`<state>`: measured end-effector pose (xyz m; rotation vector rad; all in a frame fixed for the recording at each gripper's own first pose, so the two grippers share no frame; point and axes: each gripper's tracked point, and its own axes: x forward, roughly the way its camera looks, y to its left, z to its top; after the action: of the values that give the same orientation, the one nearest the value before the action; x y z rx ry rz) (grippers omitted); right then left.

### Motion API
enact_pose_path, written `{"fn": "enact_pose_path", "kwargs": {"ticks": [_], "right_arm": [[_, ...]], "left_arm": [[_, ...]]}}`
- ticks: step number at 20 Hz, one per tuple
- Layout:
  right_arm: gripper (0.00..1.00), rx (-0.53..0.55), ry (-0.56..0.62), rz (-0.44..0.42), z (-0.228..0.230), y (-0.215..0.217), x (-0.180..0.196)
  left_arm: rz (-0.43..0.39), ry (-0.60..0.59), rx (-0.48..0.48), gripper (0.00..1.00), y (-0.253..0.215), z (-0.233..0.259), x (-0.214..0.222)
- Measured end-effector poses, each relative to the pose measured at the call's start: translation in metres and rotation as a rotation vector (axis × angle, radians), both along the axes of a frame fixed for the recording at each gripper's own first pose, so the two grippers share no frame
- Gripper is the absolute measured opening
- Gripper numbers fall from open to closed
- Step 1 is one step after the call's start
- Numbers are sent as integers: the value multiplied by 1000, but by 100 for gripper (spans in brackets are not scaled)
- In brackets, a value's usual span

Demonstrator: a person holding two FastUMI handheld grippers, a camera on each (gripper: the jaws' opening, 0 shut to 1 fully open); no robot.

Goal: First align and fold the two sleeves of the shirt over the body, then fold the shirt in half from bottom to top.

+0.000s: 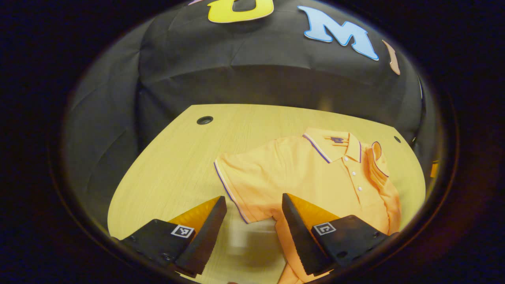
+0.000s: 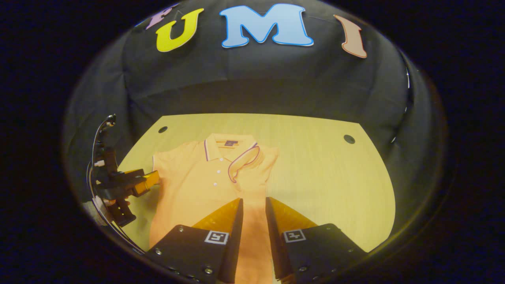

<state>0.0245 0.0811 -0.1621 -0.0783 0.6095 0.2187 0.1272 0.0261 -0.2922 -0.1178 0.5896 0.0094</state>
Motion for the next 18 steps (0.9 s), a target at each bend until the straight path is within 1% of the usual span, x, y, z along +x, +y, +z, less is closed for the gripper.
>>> {"fn": "enact_pose_path", "kwargs": {"ticks": [3, 4, 5, 8, 9, 10, 12, 14, 17, 18], "right_arm": [[36, -3, 9, -36, -3, -13, -6], [36, -2, 12, -46, -4, -17, -9], [36, 1, 14, -55, -4, -20, -11], [36, 7, 23, -75, -7, -27, -15], [36, 7, 24, -80, -7, -29, -16], [36, 8, 26, -83, -7, -30, -17], [36, 5, 29, -86, -8, -33, -19], [36, 2, 36, -88, -11, -36, -21], [35, 10, 45, -94, -12, -38, -24], [36, 10, 49, -95, -14, -39, -25]], "left_arm": [[3, 20, -13, 94, -1, -10, 2], [4, 26, -17, 92, -2, -12, 3], [5, 30, -21, 94, -3, -14, 3], [10, 53, -25, 94, -5, -23, 2], [14, 62, -35, 92, -7, -26, 2], [25, 70, -39, 92, -8, -28, 1], [31, 68, -27, 94, -8, -29, 1], [29, 68, 2, 93, -7, -29, 2], [4, 52, 7, 79, -11, -30, 6], [0, 47, 5, 76, -11, -29, 8]]}}
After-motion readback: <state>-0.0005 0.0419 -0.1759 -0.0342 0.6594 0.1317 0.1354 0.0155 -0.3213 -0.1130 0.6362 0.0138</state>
